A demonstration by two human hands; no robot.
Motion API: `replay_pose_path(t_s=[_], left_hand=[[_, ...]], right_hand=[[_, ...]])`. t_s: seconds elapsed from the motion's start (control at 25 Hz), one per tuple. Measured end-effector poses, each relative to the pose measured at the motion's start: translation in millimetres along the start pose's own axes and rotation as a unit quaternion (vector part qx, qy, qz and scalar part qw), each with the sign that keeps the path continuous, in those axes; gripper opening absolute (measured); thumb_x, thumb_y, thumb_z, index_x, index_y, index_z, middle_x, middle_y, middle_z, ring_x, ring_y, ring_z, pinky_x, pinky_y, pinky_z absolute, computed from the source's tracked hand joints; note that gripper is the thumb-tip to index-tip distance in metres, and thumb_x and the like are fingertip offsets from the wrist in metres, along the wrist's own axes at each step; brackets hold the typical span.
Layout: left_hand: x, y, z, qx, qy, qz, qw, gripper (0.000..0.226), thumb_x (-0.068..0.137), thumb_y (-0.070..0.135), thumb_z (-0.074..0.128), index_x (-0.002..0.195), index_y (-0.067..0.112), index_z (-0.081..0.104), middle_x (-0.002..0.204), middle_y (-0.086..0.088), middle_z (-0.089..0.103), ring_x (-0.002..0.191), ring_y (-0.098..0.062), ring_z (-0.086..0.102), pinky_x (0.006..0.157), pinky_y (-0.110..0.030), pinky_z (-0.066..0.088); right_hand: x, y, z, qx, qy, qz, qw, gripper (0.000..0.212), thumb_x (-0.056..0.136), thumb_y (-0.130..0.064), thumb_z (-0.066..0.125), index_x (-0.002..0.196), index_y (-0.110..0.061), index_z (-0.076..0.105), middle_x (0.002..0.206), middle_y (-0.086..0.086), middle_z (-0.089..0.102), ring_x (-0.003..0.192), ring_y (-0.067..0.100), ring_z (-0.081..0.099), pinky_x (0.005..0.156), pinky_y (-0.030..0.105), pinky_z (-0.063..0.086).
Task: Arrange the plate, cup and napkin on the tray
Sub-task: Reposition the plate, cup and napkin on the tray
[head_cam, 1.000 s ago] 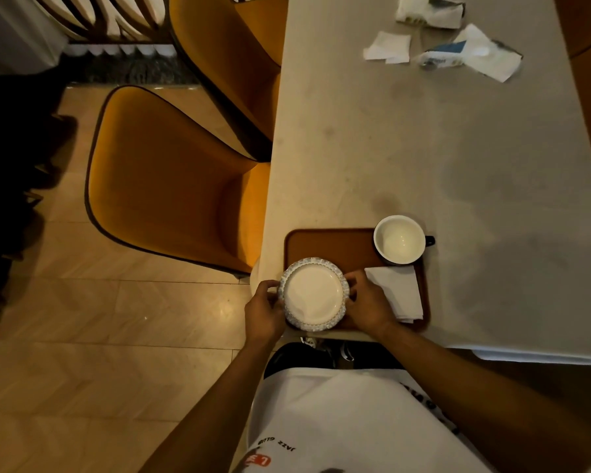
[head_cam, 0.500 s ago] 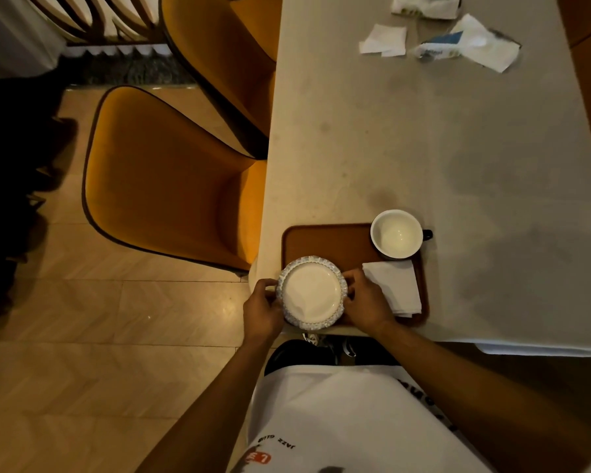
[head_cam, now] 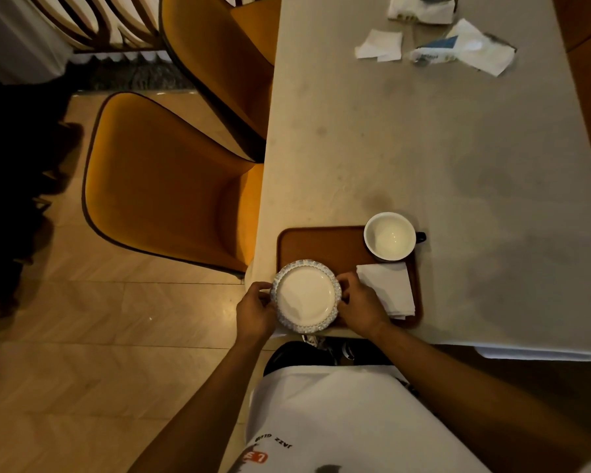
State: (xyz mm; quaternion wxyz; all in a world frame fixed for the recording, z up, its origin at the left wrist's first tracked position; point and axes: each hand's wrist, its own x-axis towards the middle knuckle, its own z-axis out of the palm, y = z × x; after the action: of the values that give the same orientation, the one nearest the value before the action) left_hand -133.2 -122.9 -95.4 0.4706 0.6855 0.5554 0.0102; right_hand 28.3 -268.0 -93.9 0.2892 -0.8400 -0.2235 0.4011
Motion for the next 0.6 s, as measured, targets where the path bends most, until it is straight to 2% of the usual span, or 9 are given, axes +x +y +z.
replay_pose_path(t_s=[0.12,0.2,0.28,0.36,0.44,0.52,0.6], left_hand=[[6,9,-1,0.041,0.042,-0.008,0.998,0.033,0.086,0.010,0.068,0.117,0.014,0.062,0.112,-0.009,0.064,0.096,-0.025,0.064,0.082,-0.039,0.057],[11,24,2,0.054,0.073,0.011,0.996,0.032,0.086,0.016,0.069,0.117,0.014,0.062,0.112,-0.008,0.061,0.093,-0.023,0.063,0.081,-0.039,0.057],[16,49,11,0.044,0.074,0.046,0.995,0.023,0.087,0.020,0.068,0.109,0.014,0.066,0.103,-0.004,0.066,0.088,-0.020,0.064,0.076,-0.035,0.054],[21,79,29,0.031,0.035,0.075,0.996,0.014,0.089,0.019,0.065,0.100,0.013,0.070,0.094,-0.001,0.070,0.084,-0.017,0.064,0.075,-0.030,0.050],[30,106,50,-0.004,-0.012,0.067,0.998,0.013,0.090,0.017,0.064,0.099,0.013,0.072,0.095,-0.001,0.072,0.087,-0.018,0.066,0.080,-0.032,0.053],[39,129,73,-0.049,-0.056,0.041,0.996,0.013,0.089,0.015,0.065,0.100,0.011,0.071,0.100,-0.007,0.074,0.089,-0.024,0.069,0.083,-0.040,0.058],[41,149,90,-0.094,-0.107,0.012,0.990,0.019,0.090,0.015,0.066,0.108,0.011,0.067,0.106,-0.014,0.073,0.090,-0.028,0.070,0.078,-0.042,0.059]], right_hand=[[-1,-5,-14,-0.042,0.024,-0.029,0.998,0.021,0.092,-0.016,0.059,0.113,-0.019,0.059,0.108,0.003,0.066,0.096,0.021,0.062,0.081,0.034,0.051],[1,-7,-30,-0.036,0.092,-0.055,0.994,0.011,0.093,-0.017,0.058,0.102,-0.018,0.064,0.107,0.001,0.063,0.092,0.019,0.061,0.078,0.032,0.050],[7,-9,-50,-0.002,0.165,-0.074,0.984,0.008,0.092,-0.014,0.061,0.098,-0.016,0.066,0.110,0.002,0.060,0.092,0.018,0.061,0.079,0.029,0.051],[16,-6,-75,0.021,0.227,-0.059,0.972,0.013,0.090,-0.009,0.063,0.102,-0.013,0.065,0.118,0.006,0.056,0.100,0.022,0.060,0.082,0.029,0.050],[25,-2,-99,0.026,0.270,-0.018,0.962,0.020,0.089,-0.011,0.062,0.109,-0.015,0.062,0.123,0.006,0.053,0.105,0.024,0.058,0.084,0.031,0.049],[34,9,-120,0.028,0.270,0.028,0.962,0.032,0.089,-0.015,0.061,0.121,-0.017,0.058,0.131,0.005,0.051,0.109,0.026,0.058,0.086,0.033,0.049],[43,21,-132,0.037,0.239,0.072,0.968,0.043,0.089,-0.016,0.059,0.131,-0.017,0.055,0.138,0.006,0.051,0.116,0.028,0.056,0.088,0.030,0.044]])
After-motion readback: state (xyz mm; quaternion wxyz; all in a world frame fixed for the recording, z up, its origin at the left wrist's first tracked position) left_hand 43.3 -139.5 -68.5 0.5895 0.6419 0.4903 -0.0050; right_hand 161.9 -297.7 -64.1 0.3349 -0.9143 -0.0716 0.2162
